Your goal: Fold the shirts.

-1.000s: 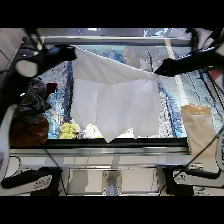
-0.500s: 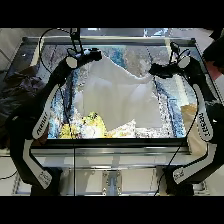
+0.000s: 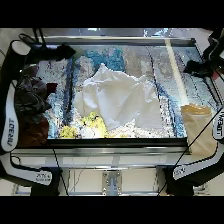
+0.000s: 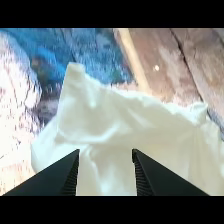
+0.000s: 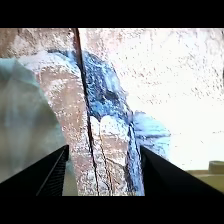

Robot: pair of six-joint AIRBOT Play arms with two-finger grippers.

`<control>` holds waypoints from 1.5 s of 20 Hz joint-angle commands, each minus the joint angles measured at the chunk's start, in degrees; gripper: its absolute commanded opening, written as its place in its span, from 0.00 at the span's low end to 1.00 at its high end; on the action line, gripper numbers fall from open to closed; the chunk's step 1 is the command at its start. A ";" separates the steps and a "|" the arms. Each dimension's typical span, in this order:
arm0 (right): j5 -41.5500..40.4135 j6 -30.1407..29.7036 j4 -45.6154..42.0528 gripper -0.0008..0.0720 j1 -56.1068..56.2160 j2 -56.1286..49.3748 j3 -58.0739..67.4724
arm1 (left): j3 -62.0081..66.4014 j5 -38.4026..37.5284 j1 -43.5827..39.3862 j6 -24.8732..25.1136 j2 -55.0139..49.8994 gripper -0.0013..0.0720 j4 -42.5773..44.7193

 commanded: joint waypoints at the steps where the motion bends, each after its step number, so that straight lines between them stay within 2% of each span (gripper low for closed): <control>1: 8.96 -3.54 3.98 0.69 -4.72 0.76 -3.98 | -20.90 -4.98 2.54 -0.68 10.64 0.49 -1.31; 3: 7.56 -4.44 8.70 0.69 -4.42 0.48 -9.84 | -40.44 4.20 1.31 -0.70 19.78 0.49 -6.86; 7: 2.95 -6.67 17.18 0.69 -1.62 -1.92 -16.81 | -76.54 28.89 -2.58 0.83 43.71 0.49 -33.44; 8: 1.68 -6.67 18.32 0.69 -0.72 -2.71 -16.76 | -83.38 31.74 -4.61 0.85 49.72 0.49 -40.63; 9: 0.07 -6.67 18.86 0.69 0.09 -3.04 -16.76 | -88.21 32.30 -6.67 0.87 54.64 0.49 -43.47; 11: -2.38 -6.62 19.19 0.69 1.20 -3.04 -16.76 | -91.91 32.26 -10.29 1.53 60.98 0.49 -43.19; 13: -2.56 -6.47 19.26 0.69 1.88 -3.06 -16.76 | -91.03 32.22 -13.64 6.71 62.69 0.49 -43.19; 16: -2.32 -5.95 19.37 0.69 2.78 -3.06 -16.76 | -90.86 31.69 -20.94 8.13 58.84 0.49 -43.91; 18: -2.32 -5.31 19.30 0.69 3.45 -3.06 -16.76 | -90.23 32.11 -27.30 8.15 53.64 0.49 -48.11; 21: -2.29 -4.57 19.32 0.69 4.76 -3.04 -16.76 | -85.77 35.93 -34.21 8.59 44.39 0.49 -61.24; 23: -2.32 -4.55 19.32 0.69 5.88 -3.04 -16.76 | -80.94 37.35 -35.06 14.88 37.53 0.52 -62.47; 25: -2.36 -4.55 19.30 0.69 6.84 -3.04 -16.76 | -75.60 35.87 -35.30 15.61 29.94 0.54 -62.47; 26: -2.29 -4.52 19.32 0.69 7.32 -3.04 -16.76 | -73.53 35.43 -35.30 15.10 26.47 0.62 -62.49; 27: -1.92 -4.52 19.34 0.69 7.78 -3.02 -16.74 | -72.17 35.45 -35.28 13.07 23.37 0.64 -62.55; 29: -0.59 -4.55 19.17 0.69 8.28 -3.02 -16.74 | -72.02 35.45 -34.67 5.57 19.76 0.64 -63.30; 30: -0.11 -4.55 19.15 0.69 8.28 -3.02 -16.74 | -72.06 35.45 -34.60 5.25 19.02 0.64 -63.21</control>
